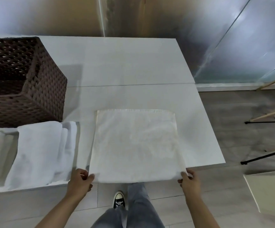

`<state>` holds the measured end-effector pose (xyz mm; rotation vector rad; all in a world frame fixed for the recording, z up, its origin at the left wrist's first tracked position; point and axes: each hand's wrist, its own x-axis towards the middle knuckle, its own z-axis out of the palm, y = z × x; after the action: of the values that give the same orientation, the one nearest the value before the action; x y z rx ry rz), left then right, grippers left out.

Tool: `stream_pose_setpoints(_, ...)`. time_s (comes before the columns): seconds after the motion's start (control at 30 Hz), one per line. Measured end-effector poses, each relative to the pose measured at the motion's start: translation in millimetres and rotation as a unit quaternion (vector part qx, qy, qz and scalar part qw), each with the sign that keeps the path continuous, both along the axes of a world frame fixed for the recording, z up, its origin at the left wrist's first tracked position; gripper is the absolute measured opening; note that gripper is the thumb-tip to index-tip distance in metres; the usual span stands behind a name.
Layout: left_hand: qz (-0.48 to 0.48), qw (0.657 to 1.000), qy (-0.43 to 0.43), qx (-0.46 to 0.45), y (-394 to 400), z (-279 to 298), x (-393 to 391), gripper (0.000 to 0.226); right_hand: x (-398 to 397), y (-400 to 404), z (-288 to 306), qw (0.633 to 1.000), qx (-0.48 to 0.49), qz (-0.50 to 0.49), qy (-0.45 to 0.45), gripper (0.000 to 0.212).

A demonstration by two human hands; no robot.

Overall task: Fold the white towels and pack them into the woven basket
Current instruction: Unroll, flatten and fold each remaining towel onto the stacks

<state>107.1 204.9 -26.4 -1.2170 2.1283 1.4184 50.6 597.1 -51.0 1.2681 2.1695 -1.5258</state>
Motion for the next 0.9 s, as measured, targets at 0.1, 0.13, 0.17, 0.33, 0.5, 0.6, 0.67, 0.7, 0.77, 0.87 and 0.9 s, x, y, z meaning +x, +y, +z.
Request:
stream_pose_setpoints(0.1,0.038,0.998,0.017,0.046,0.5,9.9,8.2,0.022,0.8,-0.2,21.6,0.997,-0.043,-0.051,0.045,0.024)
stream_pose_setpoints(0.13,0.045,0.997,0.028,0.053,1.1,15.4,7.3,0.024,-3.1,-0.2,27.6,0.994,-0.058,-0.064,0.059,0.025)
stream_pose_setpoints(0.17,0.051,0.996,0.042,0.055,1.7,21.4,4.9,0.025,-9.0,0.2,32.2,0.992,-0.072,-0.076,0.07,0.026)
stream_pose_setpoints(0.33,0.106,0.985,0.111,0.074,5.2,54.4,-26.2,0.017,-55.4,0.3,54.8,0.977,-0.149,-0.104,0.113,0.01)
stream_pose_setpoints(0.5,0.245,0.948,0.141,0.148,7.5,78.5,-72.1,0.018,-119.2,-1.5,75.8,0.962,-0.216,-0.096,0.138,0.012)
stream_pose_setpoints(0.6,0.277,0.929,0.166,0.179,9.3,88.8,-97.2,0.02,-155.2,-4.3,82.7,0.954,-0.253,-0.07,0.145,0.018)
stream_pose_setpoints(0.67,0.275,0.926,0.176,0.19,9.4,90.2,-116.7,0.022,-180.1,-5.3,80.0,0.953,-0.262,-0.052,0.142,0.021)
stream_pose_setpoints(0.7,0.27,0.927,0.178,0.19,8.1,87.8,-126.3,0.022,-191.3,-6.6,77.6,0.954,-0.262,-0.045,0.138,0.023)
stream_pose_setpoints(0.77,0.263,0.93,0.185,0.18,5.5,80.3,-144.5,0.026,-209.0,-10.9,71.3,0.956,-0.261,-0.029,0.129,0.025)
stream_pose_setpoints(0.87,0.288,0.929,0.187,0.141,0.4,64.8,-172.8,0.023,-230.4,-16.4,61.4,0.958,-0.261,-0.016,0.121,0.021)
stream_pose_setpoints(0.9,0.292,0.929,0.186,0.131,-1.1,59.8,-182.2,0.019,-238.1,-18.3,58.9,0.959,-0.257,-0.012,0.118,0.024)
